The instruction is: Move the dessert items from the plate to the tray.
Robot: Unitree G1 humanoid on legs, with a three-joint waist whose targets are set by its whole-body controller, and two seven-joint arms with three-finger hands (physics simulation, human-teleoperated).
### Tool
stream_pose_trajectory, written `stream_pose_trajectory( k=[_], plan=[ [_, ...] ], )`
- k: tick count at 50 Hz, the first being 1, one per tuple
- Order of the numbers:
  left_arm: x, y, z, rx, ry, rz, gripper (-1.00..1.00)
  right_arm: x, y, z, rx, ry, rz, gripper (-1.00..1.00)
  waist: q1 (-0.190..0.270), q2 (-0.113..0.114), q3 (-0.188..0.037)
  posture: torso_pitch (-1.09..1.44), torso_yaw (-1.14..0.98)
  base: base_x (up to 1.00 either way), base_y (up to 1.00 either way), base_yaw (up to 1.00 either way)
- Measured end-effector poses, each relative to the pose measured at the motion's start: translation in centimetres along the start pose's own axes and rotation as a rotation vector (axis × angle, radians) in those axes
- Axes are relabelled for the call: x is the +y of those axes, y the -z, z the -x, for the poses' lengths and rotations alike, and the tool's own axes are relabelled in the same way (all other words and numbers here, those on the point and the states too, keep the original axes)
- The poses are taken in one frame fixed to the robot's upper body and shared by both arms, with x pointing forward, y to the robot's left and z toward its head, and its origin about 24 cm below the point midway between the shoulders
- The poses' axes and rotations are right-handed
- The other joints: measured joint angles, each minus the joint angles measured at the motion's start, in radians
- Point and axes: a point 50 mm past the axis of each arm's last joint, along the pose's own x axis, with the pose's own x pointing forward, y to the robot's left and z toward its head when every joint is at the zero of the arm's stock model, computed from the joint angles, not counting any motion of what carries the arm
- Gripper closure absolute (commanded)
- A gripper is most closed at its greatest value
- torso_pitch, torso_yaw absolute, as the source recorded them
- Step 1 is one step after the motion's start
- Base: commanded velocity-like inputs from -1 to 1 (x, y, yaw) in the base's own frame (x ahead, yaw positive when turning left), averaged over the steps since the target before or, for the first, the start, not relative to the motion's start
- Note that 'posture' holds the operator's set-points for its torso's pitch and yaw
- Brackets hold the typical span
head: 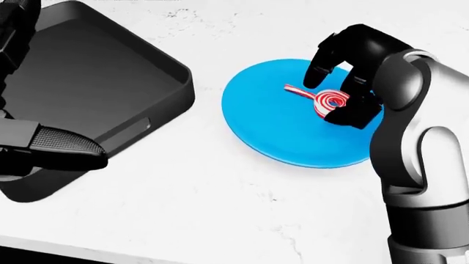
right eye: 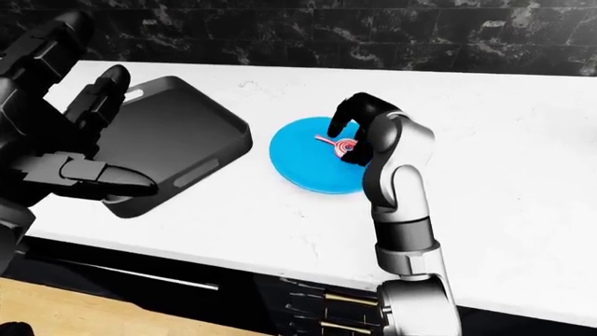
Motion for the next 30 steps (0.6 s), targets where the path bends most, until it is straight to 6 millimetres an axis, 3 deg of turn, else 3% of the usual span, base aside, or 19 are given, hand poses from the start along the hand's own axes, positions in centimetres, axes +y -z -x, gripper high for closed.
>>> stream_pose_trajectory(
  k=[8,15,30],
  plan=[
    [0.0,-0.1,0.0,0.000,0.004,0.000,-1.00,0.0,-0.1,0.0,-0.002,-0.009,0.015,0.26,-0.002,-0.002,-0.002,0.00,0.00,0.00,0.00,0.00],
    [0.0,-0.3,0.1,-0.005,0.003,0.000,-1.00,-0.3,-0.4,-0.1,-0.003,-0.023,0.024,0.49,-0.006,0.001,0.007,0.00,0.00,0.00,0.00,0.00],
    [-0.2,-1.7,0.7,-0.063,0.031,-0.027,-1.00,-3.7,-1.6,1.0,-0.012,-0.051,-0.009,0.51,-0.011,0.023,0.034,0.00,0.00,0.00,0.00,0.00]
  ],
)
